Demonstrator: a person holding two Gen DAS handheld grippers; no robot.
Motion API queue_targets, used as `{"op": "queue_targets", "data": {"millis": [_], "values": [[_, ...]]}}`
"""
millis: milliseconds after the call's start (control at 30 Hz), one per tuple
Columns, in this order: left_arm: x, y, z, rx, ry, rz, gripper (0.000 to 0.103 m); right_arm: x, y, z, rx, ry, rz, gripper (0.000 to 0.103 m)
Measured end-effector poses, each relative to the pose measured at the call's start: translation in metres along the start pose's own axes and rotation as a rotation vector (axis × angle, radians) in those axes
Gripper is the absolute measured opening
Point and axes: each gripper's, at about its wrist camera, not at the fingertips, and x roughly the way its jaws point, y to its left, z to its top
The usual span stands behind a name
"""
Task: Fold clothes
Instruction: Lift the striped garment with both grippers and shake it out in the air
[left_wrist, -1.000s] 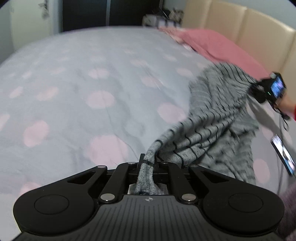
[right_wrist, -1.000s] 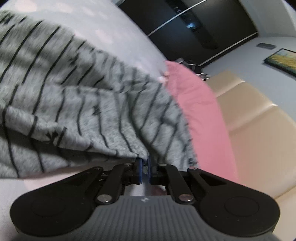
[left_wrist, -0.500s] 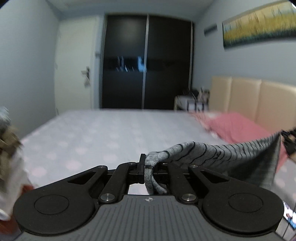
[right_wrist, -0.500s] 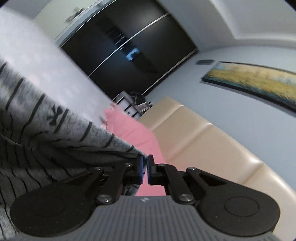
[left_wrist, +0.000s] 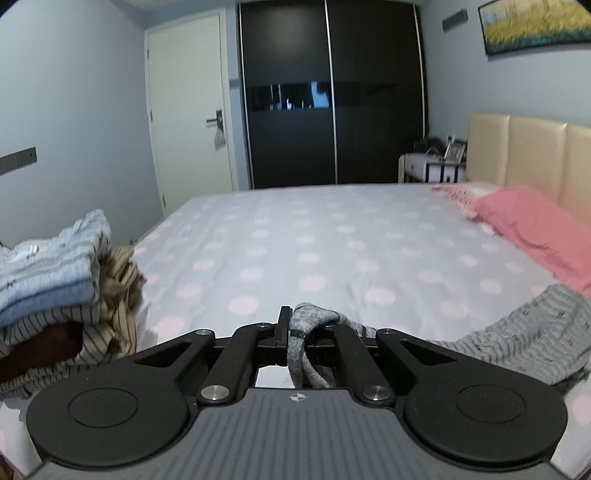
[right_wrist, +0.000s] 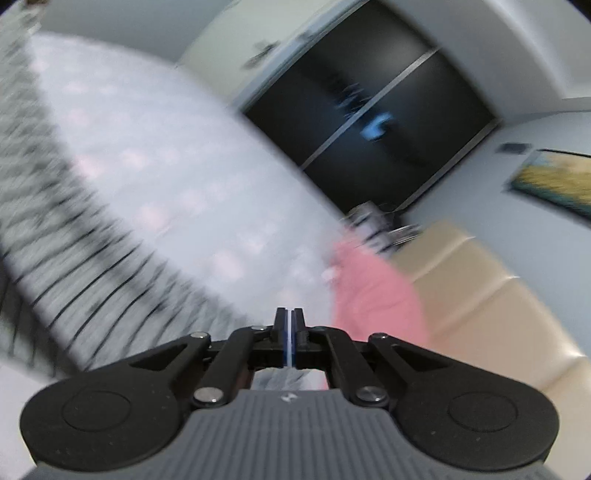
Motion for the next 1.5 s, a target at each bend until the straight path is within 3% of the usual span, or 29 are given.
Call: {"op": "queue_targets", "data": {"millis": [133, 200, 233, 267, 367, 533, 633, 900, 1000, 1067, 1233, 1433, 1500], "values": [[0.006, 0.013, -0.009, -0.022, 0.020, 0.007, 0.001, 0.016, 0.033, -0.033, -0.080, 0.060, 0.097, 0.009], [0.010, 0.015, -0.011, -0.020, 0.020, 0.019, 0.001, 0.023, 0.045, -0.047, -0.082, 0.080, 0.165, 0.027], [0.012, 0.016, -0.011, -0.027, 0.017, 0.022, 0.001, 0.021, 0.053, -0.050, -0.090, 0.078, 0.195, 0.041], [0.015, 0.017, -0.010, -0.035, 0.013, 0.024, 0.001, 0.020, 0.062, -0.052, -0.099, 0.074, 0.225, 0.044], [0.018, 0.021, -0.009, -0.055, 0.001, 0.032, 0.001, 0.019, 0.087, -0.059, -0.143, 0.061, 0.291, 0.044], [0.023, 0.017, -0.004, -0.040, -0.013, 0.043, 0.001, 0.033, 0.126, -0.071, -0.237, 0.067, 0.269, 0.043], [0.025, 0.019, -0.003, -0.044, -0.011, 0.053, 0.001, 0.056, 0.122, -0.075, -0.233, 0.101, 0.222, 0.027], [0.034, 0.025, -0.006, -0.053, 0.012, 0.073, 0.001, 0.078, 0.103, -0.101, -0.290, 0.124, 0.117, 0.022], [0.034, 0.026, -0.006, -0.057, 0.015, 0.073, 0.001, 0.076, 0.092, -0.107, -0.210, 0.125, 0.105, 0.020], [0.034, 0.025, -0.006, -0.057, 0.014, 0.073, 0.001, 0.069, 0.093, -0.102, -0.183, 0.090, 0.113, 0.020], [0.034, 0.025, -0.007, -0.058, 0.014, 0.074, 0.001, 0.051, 0.119, -0.090, -0.265, 0.004, 0.131, 0.020], [0.033, 0.028, -0.010, -0.077, 0.017, 0.082, 0.001, 0.070, 0.109, -0.094, -0.248, 0.107, 0.043, 0.016], [0.033, 0.029, -0.011, -0.083, 0.018, 0.085, 0.001, 0.076, 0.101, -0.096, -0.216, 0.132, 0.020, 0.007]]}}
